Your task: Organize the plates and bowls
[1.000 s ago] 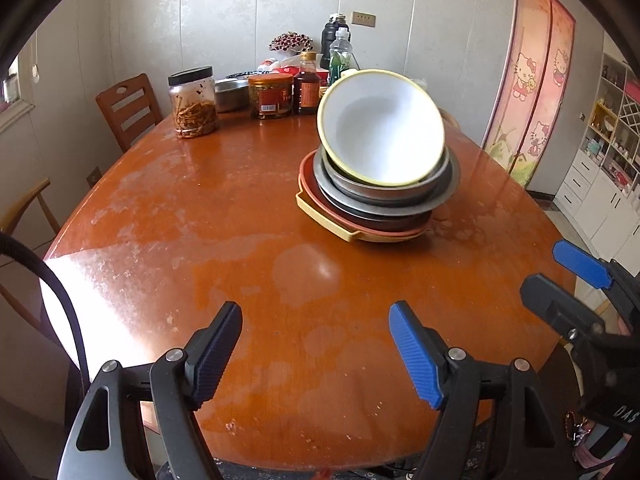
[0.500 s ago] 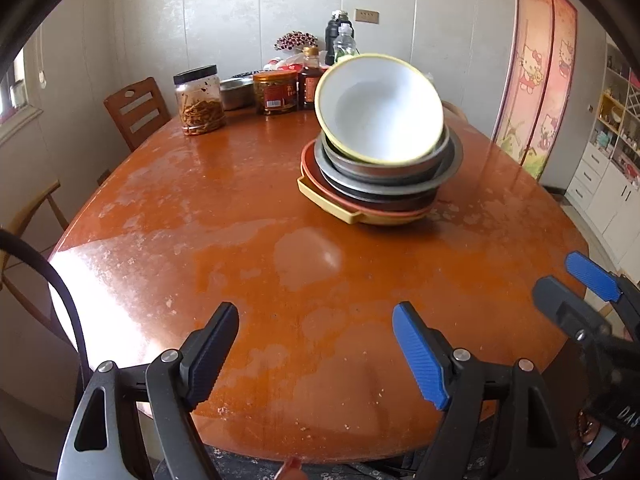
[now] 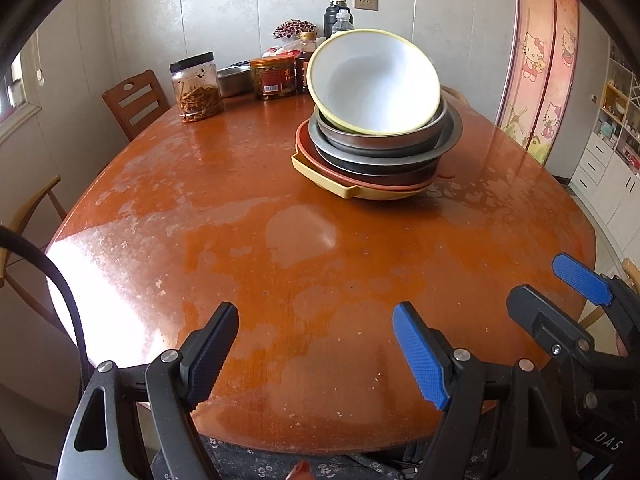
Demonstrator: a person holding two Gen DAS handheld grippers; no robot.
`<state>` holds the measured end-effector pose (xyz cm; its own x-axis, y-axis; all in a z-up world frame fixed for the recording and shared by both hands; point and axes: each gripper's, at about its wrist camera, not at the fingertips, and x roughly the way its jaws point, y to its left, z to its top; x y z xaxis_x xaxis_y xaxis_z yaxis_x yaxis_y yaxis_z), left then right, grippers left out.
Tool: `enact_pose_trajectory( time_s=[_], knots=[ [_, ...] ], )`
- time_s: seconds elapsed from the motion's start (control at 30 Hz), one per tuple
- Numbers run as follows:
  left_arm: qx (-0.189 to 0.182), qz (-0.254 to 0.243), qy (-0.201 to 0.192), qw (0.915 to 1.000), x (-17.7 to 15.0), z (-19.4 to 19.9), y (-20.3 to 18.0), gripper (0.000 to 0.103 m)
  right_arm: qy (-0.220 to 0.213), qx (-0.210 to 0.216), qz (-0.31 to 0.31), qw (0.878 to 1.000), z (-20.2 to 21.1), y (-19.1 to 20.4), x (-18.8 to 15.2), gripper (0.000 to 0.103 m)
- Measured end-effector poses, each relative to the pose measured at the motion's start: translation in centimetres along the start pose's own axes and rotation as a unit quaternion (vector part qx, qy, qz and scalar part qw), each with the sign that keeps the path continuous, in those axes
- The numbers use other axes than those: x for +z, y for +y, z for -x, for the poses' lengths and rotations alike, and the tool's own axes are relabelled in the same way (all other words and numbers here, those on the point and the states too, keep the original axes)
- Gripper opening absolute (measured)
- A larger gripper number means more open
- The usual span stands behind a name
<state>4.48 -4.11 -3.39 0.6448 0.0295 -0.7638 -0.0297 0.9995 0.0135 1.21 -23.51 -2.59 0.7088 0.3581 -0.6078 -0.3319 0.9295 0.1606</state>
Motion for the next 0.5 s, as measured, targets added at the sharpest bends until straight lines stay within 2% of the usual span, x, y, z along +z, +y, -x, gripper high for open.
enact_pose_trajectory(
  time_s=[0.5],
  knots=[
    [0.002, 0.006, 0.009, 0.9999, -0.28, -0.25, 0.59, 0.079, -0.003, -0.004, 0.005, 1.000, -0.05, 0.25, -0.06, 0.082]
  ],
)
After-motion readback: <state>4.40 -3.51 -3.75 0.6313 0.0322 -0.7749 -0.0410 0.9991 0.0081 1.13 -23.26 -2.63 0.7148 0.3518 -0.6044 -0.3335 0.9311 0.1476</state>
